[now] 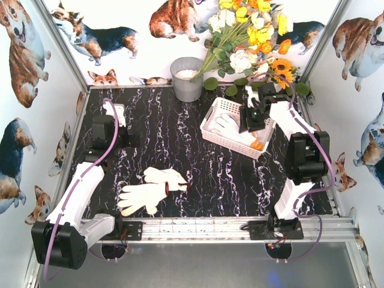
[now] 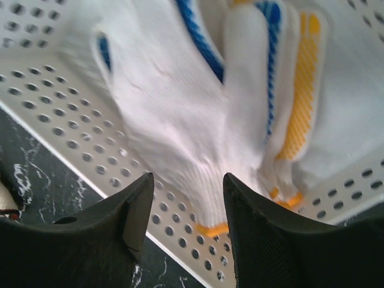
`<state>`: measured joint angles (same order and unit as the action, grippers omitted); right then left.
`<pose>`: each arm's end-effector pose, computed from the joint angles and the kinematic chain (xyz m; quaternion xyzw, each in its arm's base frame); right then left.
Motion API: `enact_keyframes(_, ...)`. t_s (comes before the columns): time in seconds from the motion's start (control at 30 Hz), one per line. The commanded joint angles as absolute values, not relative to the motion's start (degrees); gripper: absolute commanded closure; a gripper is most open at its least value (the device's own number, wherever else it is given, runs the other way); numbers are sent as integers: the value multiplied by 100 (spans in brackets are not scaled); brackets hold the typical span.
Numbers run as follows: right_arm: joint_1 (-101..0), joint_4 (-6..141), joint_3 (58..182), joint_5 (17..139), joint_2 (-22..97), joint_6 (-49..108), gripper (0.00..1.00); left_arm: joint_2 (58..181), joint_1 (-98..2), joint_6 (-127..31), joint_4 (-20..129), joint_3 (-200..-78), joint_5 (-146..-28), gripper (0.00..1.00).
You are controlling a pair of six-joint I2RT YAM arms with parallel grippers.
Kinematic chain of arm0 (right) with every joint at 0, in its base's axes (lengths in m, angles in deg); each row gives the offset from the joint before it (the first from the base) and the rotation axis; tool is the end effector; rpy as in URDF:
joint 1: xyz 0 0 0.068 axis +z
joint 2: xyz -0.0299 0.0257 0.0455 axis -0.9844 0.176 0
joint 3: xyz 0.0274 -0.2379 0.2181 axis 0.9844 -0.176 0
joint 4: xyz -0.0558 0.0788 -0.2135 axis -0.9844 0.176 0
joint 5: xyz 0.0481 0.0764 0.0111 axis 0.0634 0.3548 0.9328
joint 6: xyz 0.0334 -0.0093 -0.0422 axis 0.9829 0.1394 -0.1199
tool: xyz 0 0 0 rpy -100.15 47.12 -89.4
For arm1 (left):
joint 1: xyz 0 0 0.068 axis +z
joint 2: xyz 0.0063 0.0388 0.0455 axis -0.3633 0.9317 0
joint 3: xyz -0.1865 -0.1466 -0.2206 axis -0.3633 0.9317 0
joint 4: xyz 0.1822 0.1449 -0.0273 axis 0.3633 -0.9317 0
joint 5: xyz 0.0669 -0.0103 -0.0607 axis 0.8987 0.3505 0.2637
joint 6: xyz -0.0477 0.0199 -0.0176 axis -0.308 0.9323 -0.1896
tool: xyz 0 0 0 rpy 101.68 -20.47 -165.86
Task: Put the gloves into the storage basket
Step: Adjust the glove in the bin.
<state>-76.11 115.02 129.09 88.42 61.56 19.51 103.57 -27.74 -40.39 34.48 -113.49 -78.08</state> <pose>0.3639 0.0351 0.2987 -0.0851 0.9674 0.1538 0.1821 0.1769 -0.0196 0.3415 0.0163 0.8672 -0.0406 0.4960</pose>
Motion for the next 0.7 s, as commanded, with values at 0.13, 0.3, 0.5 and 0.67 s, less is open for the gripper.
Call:
enact_keyframes(0.13, -7289, 10353, 13447, 9173, 6480, 2024, 41, 10320, -2728, -3889, 3552, -11351, -7667, 0)
enact_keyframes(0.3, -7248, 9996, 13625, 8931, 6812, 1951, 26, 10281, -2728, -3833, 3573, -11331, -7651, 0)
enact_keyframes(0.5, -7239, 9938, 13976, 8937, 7271, 1775, 25, 10336, -2731, -3804, 3572, -11340, -7638, 0)
enact_keyframes(0.67, -7239, 9904, 14208, 9143, 7535, 1769, 28, 10376, -2729, -3794, 3558, -11347, -7654, 0)
